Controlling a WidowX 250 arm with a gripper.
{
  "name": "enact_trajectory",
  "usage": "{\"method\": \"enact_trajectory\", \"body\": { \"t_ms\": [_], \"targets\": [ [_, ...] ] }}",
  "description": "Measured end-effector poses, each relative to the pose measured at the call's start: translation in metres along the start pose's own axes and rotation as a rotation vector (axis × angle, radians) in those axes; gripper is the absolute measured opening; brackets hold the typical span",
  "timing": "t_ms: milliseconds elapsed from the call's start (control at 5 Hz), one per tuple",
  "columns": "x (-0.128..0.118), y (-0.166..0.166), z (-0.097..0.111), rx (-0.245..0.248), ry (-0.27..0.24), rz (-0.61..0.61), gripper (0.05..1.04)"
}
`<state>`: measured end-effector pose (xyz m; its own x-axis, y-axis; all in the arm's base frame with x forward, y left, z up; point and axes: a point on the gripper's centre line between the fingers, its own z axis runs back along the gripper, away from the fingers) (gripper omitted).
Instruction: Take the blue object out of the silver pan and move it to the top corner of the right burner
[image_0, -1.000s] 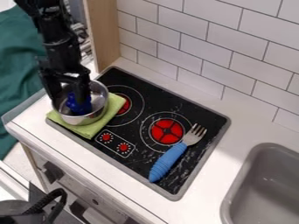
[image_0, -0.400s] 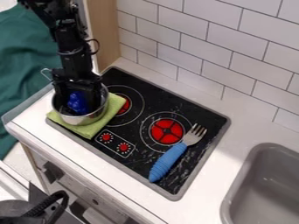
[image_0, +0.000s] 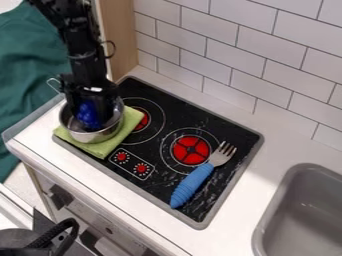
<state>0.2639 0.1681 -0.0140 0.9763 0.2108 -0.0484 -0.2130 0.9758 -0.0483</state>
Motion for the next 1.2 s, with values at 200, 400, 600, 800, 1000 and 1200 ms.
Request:
{"method": "enact_trajectory", "body": {
  "t_ms": [200,400,600,800,1000,1200],
  "targets": [
    [0.0,0.001,0.025,0.03,-0.054,0.004,0.712],
    [0.001,-0.002,0.06,0.08,-0.128,-0.002,0.712],
    [0.009,-0.029,0.08,0.11,-0.175,-0.067,0.712],
    [0.015,-0.075,0.077,0.088,-0.153,-0.163,0.712],
    [0.019,-0.108,0.056,0.059,-0.098,-0.236,0.712],
    [0.024,-0.136,0.04,0.049,-0.061,-0.314,0.712]
  ]
}}
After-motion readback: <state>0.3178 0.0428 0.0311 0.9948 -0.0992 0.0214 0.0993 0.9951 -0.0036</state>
